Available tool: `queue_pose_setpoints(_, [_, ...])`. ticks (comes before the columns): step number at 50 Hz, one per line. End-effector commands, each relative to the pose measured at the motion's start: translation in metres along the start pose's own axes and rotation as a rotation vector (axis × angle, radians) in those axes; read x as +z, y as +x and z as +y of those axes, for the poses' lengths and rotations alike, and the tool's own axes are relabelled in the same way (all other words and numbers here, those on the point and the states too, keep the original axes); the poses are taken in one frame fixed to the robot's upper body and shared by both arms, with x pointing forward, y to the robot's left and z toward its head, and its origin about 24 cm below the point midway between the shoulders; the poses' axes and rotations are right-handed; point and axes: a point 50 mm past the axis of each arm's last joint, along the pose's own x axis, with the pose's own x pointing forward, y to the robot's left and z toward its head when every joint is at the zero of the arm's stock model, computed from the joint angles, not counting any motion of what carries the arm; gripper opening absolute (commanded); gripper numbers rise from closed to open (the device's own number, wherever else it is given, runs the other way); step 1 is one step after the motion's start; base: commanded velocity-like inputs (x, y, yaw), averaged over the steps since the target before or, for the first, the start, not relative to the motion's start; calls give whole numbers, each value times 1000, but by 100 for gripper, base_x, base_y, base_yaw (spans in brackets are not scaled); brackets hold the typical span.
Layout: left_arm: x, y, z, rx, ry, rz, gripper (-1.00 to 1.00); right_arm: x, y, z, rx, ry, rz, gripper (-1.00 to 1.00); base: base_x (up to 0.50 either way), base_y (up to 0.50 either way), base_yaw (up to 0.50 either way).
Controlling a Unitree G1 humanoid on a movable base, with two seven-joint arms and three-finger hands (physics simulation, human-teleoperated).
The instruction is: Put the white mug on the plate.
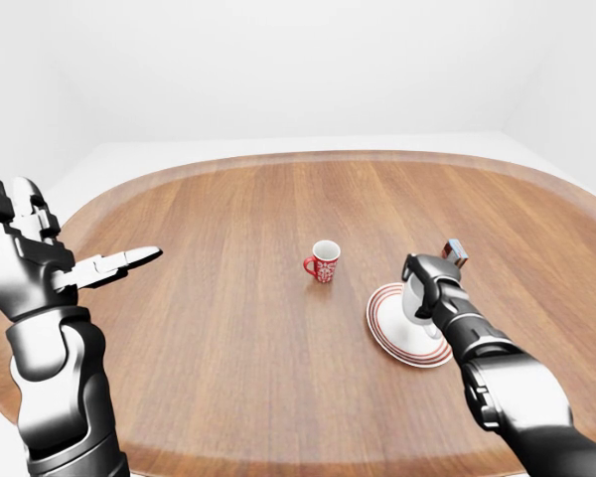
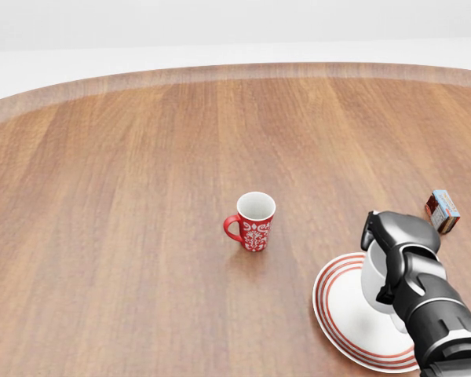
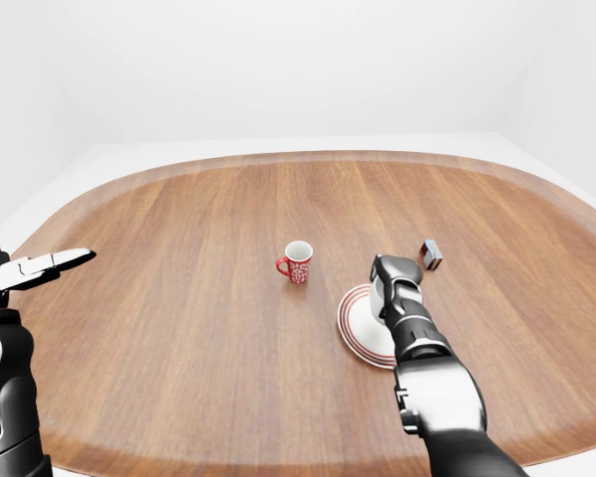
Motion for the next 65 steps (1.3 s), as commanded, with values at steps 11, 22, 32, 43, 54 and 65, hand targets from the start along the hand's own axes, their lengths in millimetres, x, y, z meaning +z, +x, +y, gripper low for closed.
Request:
queue_pose_setpoints(11, [-4, -1, -2, 2, 2, 18, 100, 0, -3, 14, 6, -21, 2, -100, 0, 0, 0])
queue_pose_setpoints(22, [-4, -2, -2, 0, 3, 15, 100, -1, -5, 22, 10, -19, 4, -100, 0, 0, 0])
queue_pose_setpoints(32, [-3, -2, -2, 0, 3, 13, 100, -1, -7, 26, 19, -17, 4, -100, 0, 0, 0])
queue_pose_setpoints(43, [-3, -2, -2, -1, 3, 12, 100, -1, -6, 26, 19, -31, 2, -91, 0, 0, 0])
queue_pose_setpoints(54, [-3, -2, -3, -1, 3, 11, 100, -1, -6, 23, 13, -38, 0, -32, 0, 0, 0])
queue_pose_setpoints(65, [-3, -2, -3, -2, 4, 11, 100, -1, -6, 23, 20, -45, -2, 100, 0, 0, 0])
